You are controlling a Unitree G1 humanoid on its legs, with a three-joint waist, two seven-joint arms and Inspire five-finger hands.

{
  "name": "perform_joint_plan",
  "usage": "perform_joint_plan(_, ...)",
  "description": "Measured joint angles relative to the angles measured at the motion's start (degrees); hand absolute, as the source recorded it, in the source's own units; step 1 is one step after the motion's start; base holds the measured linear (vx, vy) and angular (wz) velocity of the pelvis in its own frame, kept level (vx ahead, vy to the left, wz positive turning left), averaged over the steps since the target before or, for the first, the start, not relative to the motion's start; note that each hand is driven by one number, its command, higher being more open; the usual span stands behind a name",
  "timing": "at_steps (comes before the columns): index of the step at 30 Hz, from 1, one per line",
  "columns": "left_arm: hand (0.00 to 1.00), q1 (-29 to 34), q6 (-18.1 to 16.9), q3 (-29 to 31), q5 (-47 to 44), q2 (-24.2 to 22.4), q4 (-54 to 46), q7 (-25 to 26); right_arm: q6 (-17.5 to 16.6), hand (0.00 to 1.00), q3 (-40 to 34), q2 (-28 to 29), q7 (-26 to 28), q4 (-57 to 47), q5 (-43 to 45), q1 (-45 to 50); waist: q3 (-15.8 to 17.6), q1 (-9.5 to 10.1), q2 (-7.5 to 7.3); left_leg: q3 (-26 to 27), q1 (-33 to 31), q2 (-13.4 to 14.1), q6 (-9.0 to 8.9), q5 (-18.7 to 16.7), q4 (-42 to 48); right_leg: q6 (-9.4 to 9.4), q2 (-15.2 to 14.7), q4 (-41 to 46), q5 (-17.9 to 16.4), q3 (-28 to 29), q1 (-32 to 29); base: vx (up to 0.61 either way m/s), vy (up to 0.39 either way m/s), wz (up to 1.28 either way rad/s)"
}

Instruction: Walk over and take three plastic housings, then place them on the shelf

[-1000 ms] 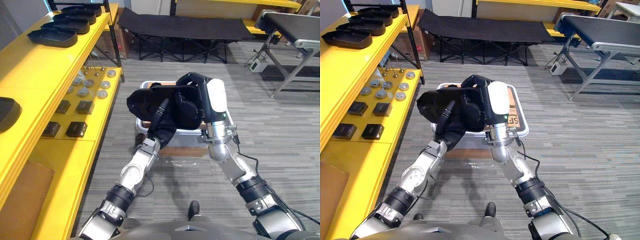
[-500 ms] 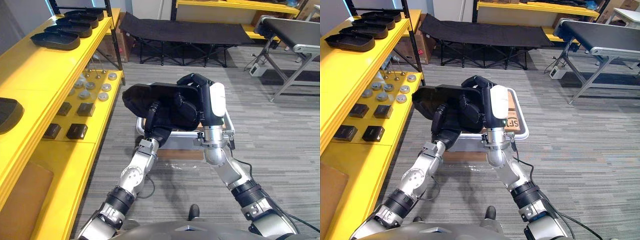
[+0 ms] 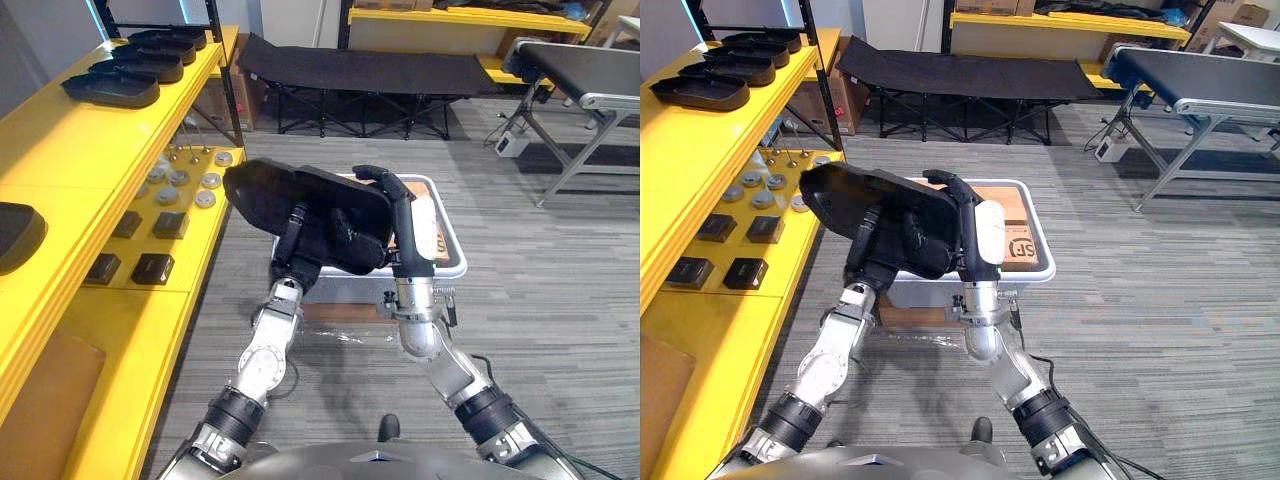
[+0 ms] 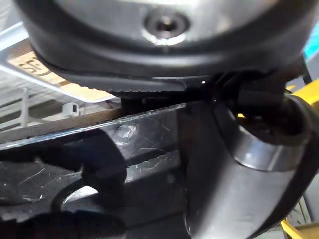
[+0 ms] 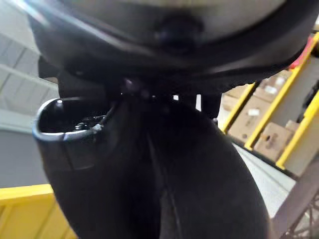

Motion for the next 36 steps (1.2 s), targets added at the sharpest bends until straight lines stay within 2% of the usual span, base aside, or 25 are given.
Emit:
perform_joint_plan(2, 0.0, 0.73, 0.08, 0.82, 4.54, -0.06, -2.65, 2.77, 0.22, 1.0, 0.05, 0.46, 0.23, -0.3, 2.04, 0.14, -0.22, 0.02, 0.29, 0.01, 0.02, 0.0, -0.06, -0.06, 0.0, 0.0, 0.0, 0.0, 0.01, -0.04, 0.01, 0.0, 0.0, 0.0)
perform_joint_plan(5, 0.0, 0.91, 1.07, 3.2, 13.12, -0.97, -5.86, 7.61, 2.25, 1.0, 0.01, 0.94, 1.39, -1.31, 4.35, 0.29, -0.53, 0.11, 0.63, 0.0, 0.08, 0.0, -0.07, -0.09, 0.0, 0.0, 0.01, 0.0, 0.01, -0.08, 0.09, 0.0, 0.0, 0.0)
perform_joint_plan(8, 0.0, 1.21, 1.73, 5.15, 29.44, -2.47, -8.1, 15.54, 5.27, 1.0, -0.04, 3.1, 3.17, -2.85, 6.59, 0.81, -0.73, 0.11, 0.94, 0.0, 0.1, 0.0, -0.07, -0.09, 0.02, -0.03, 0.03, 0.0, -0.03, -0.08, 0.09, 0.0, 0.0, 0.0)
perform_joint_plan(9, 0.0, 1.33, 2.23, 5.61, 32.25, -2.53, -8.36, 17.26, 5.83, 1.0, -0.04, 3.56, 3.63, -3.31, 7.0, 1.02, -0.79, 0.12, 1.03, 0.0, 0.1, 0.0, -0.07, -0.1, 0.02, -0.03, 0.03, -0.01, -0.04, -0.08, 0.09, 0.0, 0.0, 0.0)
perform_joint_plan(11, 0.0, 2.18, 2.44, 11.09, 43.56, -5.38, -8.39, 24.84, 8.23, 1.0, -0.5, 4.65, 4.46, -3.91, 8.79, 2.65, -0.97, -0.08, 1.24, 0.0, 0.15, 0.06, -0.09, -0.12, 0.01, -0.11, 0.1, -0.01, -0.13, -0.07, 0.09, 0.0, 0.0, 0.0)
perform_joint_plan(12, 0.0, 2.41, 2.46, 12.93, 46.47, -5.81, -8.38, 26.79, 8.92, 1.0, -0.68, 4.73, 4.51, -3.91, 9.68, 3.21, -1.0, -0.12, 1.3, 0.0, 0.14, 0.08, -0.1, -0.13, 0.01, -0.12, 0.13, -0.01, -0.15, -0.07, 0.07, 0.0, 0.0, 0.0)
perform_joint_plan(16, 0.0, 3.61, 2.83, 23.46, 66.74, -5.72, -8.38, 39.24, 13.51, 1.0, -2.37, 5.05, 4.34, -3.93, 13.79, 7.56, -1.11, 0.27, 1.54, -0.1, 0.07, 0.18, -0.24, -0.36, -0.04, -0.24, 0.22, -0.02, -0.29, -0.24, 0.06, 0.0, 0.0, 0.0)
perform_joint_plan(17, 0.0, 3.61, 3.22, 24.7, 68.94, -5.53, -8.42, 40.84, 14.4, 1.0, -2.41, 5.05, 4.19, -3.93, 13.91, 7.91, -1.14, 0.36, 1.56, -0.13, 0.06, 0.17, -0.25, -0.38, -0.05, -0.24, 0.22, -0.02, -0.29, -0.27, 0.07, 0.0, 0.0, 0.0)
perform_joint_plan(19, 0.0, 3.64, 5.76, 26.73, 76.92, -4.56, -8.56, 45.86, 16.14, 1.0, -2.24, 5.38, 3.75, -3.93, 14.74, 8.8, -1.18, 0.65, 1.6, -0.26, -0.04, 0.17, -0.25, -0.41, -0.04, -0.25, 0.21, -0.02, -0.28, -0.38, 0.07, 0.0, 0.0, 0.0)
perform_joint_plan(21, 0.0, 3.96, 8.35, 26.79, 81.33, -4.64, -9.5, 48.69, 16.66, 1.0, -1.63, 5.77, 3.82, -3.94, 15.26, 9.14, -1.19, 0.46, 1.61, -0.23, -0.05, 0.17, -0.25, -0.53, -0.01, -0.25, 0.21, -0.02, -0.29, -0.37, 0.04, 0.0, 0.0, 0.0)
perform_joint_plan(25, 0.0, 4.83, 10.92, 26.11, 87.66, -4.89, -9.98, 51.55, 16.65, 1.0, -0.21, 6.72, 4.68, -4.21, 17.22, 9.31, -1.43, -0.04, 1.9, -0.09, -0.06, 0.17, -0.25, -0.72, 0.07, -0.25, 0.21, -0.03, -0.31, -0.27, -0.06, 0.0, 0.0, 0.0)
perform_joint_plan(29, 0.0, 4.83, 10.46, 25.55, 89.64, -4.91, -10.54, 50.09, 16.47, 1.0, 2.21, 6.68, 7.47, -4.43, 24.04, 9.34, -1.59, -0.04, 2.17, -0.02, -0.15, 0.16, -0.2, -0.97, 0.43, -0.25, 0.21, -0.03, -0.31, -0.16, -0.05, 0.0, 0.0, 0.0)
perform_joint_plan(30, 0.0, 4.83, 9.81, 25.5, 89.58, -4.88, -10.55, 49.42, 16.43, 1.0, 2.41, 6.68, 8.19, -4.43, 25.43, 9.41, -1.61, -0.05, 2.21, -0.02, -0.2, 0.17, -0.2, -1.05, 0.59, -0.25, 0.21, -0.03, -0.31, -0.14, -0.06, 0.0, 0.0, 0.0)
perform_joint_plan(32, 0.0, 5.78, 5.33, 24.28, 88.18, -4.37, -11.33, 45.21, 15.63, 1.0, 2.23, 6.64, 11.58, -4.43, 30.41, 10.09, -1.71, 0.08, 2.44, -0.07, -0.62, 0.16, -0.14, -1.31, 1.15, -0.25, 0.18, -0.02, -0.3, -0.13, -0.19, 0.0, 0.0, 0.0)
perform_joint_plan(36, 0.0, 10.34, -0.55, 19.83, 86.09, -3.15, -18.6, 37.62, 14.53, 1.0, -1.56, 6.01, 18.41, -4.42, 35.36, 12.9, -1.79, 0.1, 2.7, 0.02, -0.99, 0.15, -0.09, -1.39, 1.26, -0.22, 0.18, -0.02, -0.28, 0.04, -0.58, 0.0, 0.0, 0.0)
